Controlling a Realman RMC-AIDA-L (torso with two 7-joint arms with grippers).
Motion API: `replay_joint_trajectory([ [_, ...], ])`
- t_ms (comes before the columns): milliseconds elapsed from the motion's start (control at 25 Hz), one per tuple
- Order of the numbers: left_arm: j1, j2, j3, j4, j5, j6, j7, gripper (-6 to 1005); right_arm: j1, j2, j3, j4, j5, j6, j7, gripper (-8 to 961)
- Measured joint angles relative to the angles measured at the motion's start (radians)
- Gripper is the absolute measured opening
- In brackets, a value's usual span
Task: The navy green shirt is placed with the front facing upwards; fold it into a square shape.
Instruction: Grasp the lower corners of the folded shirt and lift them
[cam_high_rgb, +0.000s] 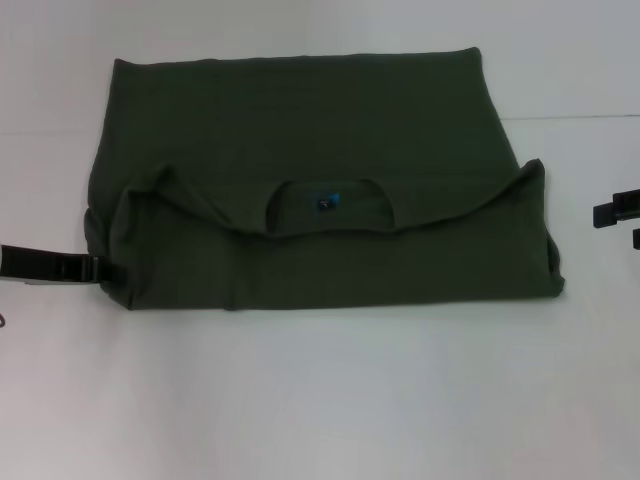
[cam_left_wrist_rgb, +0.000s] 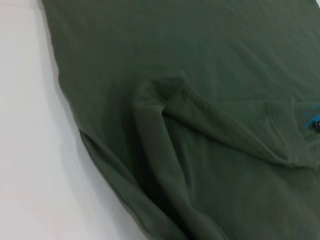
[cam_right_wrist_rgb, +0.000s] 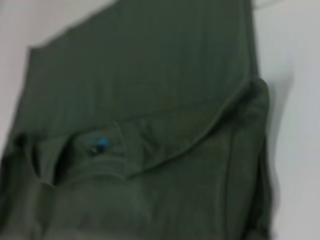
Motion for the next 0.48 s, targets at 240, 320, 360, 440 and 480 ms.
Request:
replay_joint_trajectory([
  [240, 0.003, 0.0, -0.001, 0.0, -0.001, 0.003, 0.0, 104, 0.082, 0.044, -0.013, 0.03, -0.166, 0.041, 0.027, 851],
  [320, 0.004, 0.0, -0.001, 0.0, -0.001, 0.004, 0.0, 104, 0.086, 0.057, -0.025, 0.042, -0.171, 0.069, 0.027, 851],
  [360, 0.004, 0.0, -0.001, 0.0, -0.001, 0.004, 0.0, 104, 0.087, 0.063, -0.033, 0.05, -0.172, 0.084, 0.027, 850],
  [440, 0.005, 0.0, -0.001, 0.0, -0.002, 0.004, 0.001, 104, 0.088, 0.071, -0.044, 0.07, -0.172, 0.117, 0.027, 850],
  [480, 0.006, 0.0, -0.001, 0.0, -0.004, 0.004, 0.001, 104, 0.088, 0.074, -0.045, 0.079, -0.171, 0.13, 0.025, 850],
])
